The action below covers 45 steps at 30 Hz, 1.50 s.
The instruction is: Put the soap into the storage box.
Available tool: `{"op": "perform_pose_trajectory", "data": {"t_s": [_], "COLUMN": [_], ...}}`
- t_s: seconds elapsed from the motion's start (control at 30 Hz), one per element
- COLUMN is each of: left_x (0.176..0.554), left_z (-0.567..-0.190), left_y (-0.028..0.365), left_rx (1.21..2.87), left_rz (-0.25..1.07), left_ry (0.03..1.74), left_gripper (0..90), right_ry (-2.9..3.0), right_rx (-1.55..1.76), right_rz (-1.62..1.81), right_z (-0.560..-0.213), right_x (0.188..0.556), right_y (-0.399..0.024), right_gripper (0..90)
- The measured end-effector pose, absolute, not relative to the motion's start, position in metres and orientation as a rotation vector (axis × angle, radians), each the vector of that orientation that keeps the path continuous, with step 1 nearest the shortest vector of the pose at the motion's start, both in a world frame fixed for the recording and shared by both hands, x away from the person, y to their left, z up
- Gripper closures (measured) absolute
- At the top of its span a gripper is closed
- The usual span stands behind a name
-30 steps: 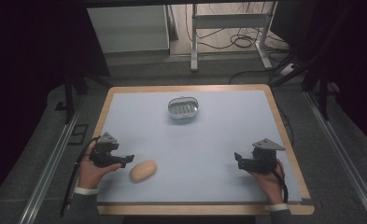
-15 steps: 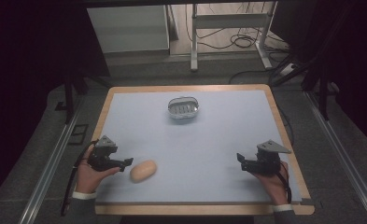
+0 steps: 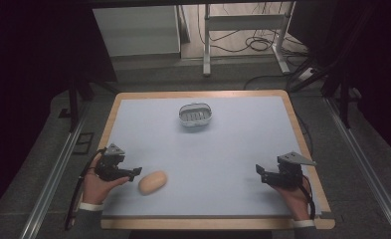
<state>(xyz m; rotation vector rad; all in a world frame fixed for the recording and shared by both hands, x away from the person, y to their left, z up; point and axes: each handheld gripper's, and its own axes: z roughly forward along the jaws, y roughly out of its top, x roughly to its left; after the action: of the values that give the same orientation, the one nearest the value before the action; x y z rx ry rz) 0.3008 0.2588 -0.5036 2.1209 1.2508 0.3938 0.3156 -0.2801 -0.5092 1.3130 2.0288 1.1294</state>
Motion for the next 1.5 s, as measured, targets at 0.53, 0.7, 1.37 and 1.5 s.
{"op": "perform_pose_trajectory", "data": {"t_s": [0.53,0.7,1.37,1.5], "left_x": [0.303,0.301,0.289,0.290], "left_z": [-0.474,-0.472,-0.495,-0.504], "left_y": [0.243,0.234,0.200,0.193], "left_rx": [2.171,2.222,2.375,2.426], "left_rz": [0.320,0.295,0.217,0.198], "left_ry": [1.164,1.125,1.035,1.025], "left_gripper": [17.6,18.4,19.5,19.5], "right_ry": [2.019,2.012,2.014,2.013], "right_rx": [1.307,1.318,1.343,1.342], "right_rz": [1.124,1.123,1.168,1.166], "right_z": [-0.502,-0.501,-0.501,-0.501], "right_x": [0.314,0.312,0.311,0.311], "right_y": [-0.285,-0.287,-0.290,-0.290], "right_gripper": [10.4,10.4,10.4,10.4]}}
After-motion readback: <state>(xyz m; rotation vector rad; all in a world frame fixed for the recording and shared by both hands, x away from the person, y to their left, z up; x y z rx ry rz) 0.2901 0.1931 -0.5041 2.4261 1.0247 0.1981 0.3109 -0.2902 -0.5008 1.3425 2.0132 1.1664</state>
